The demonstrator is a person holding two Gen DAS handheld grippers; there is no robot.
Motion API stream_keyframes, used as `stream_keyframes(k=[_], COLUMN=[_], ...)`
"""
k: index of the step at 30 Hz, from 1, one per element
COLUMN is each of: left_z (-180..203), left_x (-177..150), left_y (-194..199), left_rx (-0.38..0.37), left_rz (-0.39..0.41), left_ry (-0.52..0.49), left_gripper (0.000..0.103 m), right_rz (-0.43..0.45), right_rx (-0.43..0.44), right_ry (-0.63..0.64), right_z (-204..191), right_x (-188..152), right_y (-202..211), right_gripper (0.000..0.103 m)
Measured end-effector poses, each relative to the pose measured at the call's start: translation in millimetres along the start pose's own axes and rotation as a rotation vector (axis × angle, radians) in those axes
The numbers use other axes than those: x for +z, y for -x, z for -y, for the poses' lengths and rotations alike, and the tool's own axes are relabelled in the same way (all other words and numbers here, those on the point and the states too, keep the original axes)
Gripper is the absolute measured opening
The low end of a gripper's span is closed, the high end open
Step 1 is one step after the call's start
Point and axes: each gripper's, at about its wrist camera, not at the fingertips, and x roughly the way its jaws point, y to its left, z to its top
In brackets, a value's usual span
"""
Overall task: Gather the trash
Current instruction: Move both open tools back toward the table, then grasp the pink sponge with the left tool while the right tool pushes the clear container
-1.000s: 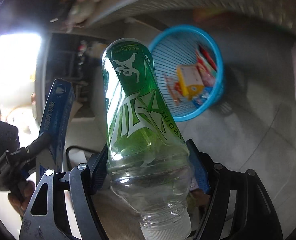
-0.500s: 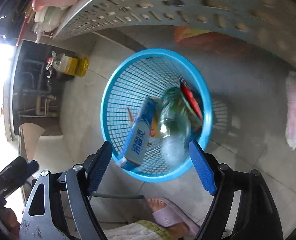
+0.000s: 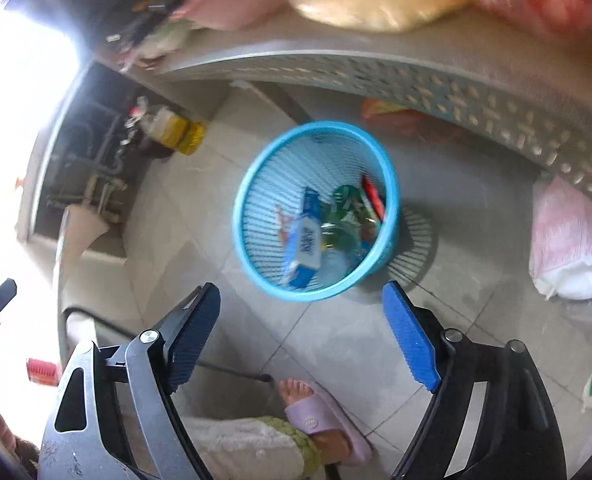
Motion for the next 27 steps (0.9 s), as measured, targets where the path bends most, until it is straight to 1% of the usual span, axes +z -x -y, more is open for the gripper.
stream_keyframes(k=[4, 7, 8, 12, 13, 15, 17, 20, 21, 24, 27], left_z=[-17.1, -44.1, -50.9, -89.4, -97.4, -118.8, -137.7, -162.2, -170.7, -195.9, -219.5], left_x=[-40.2, -78.9, -90.3, -144.6, -156.0, -185.5, -209.8, -237.9, -247.6, -270.0, -286.7], left_y=[51.7, 92.3, 102.5, 149.7, 158.3, 180.0, 196.7, 215.8, 221.3, 232.6, 239.0], left_rx=[0.017, 0.020, 0.031, 0.127, 0.140, 0.168, 0.184, 0.242, 0.272, 0.298, 0.325], left_rz=[0.082, 0.141, 0.158, 0.257, 0.277, 0.324, 0.365, 0.421, 0.437, 0.472, 0.497], left_ry=[0.029, 0.097, 0.116, 0.202, 0.226, 0.299, 0.354, 0.418, 0.441, 0.513, 0.582], left_gripper=[0.069, 0.071, 0.071, 0.072, 0.072, 0.072, 0.072, 0.072, 0.072, 0.072, 0.072], right_rz=[0.011, 0.002, -0.003, -0.043, -0.054, -0.083, -0.108, -0.155, -0.172, -0.214, -0.236], right_rx=[0.063, 0.110, 0.124, 0.200, 0.218, 0.254, 0.279, 0.310, 0.321, 0.357, 0.386], right_ry=[0.089, 0.164, 0.190, 0.281, 0.309, 0.355, 0.410, 0.505, 0.536, 0.635, 0.740], right_z=[-32.9, -60.4, -70.7, -111.6, -124.1, -147.2, -171.0, -210.8, -225.2, -268.2, -308.3], right_x=[-3.5, -5.5, -7.1, -17.2, -21.3, -29.4, -39.9, -59.0, -66.1, -87.8, -114.2], right_y=[23.4, 34.9, 38.2, 45.1, 45.3, 44.3, 40.7, 31.7, 28.3, 22.9, 19.9], right_gripper=[0.082, 0.082, 0.082, 0.082, 0.082, 0.082, 0.082, 0.082, 0.082, 0.082, 0.082])
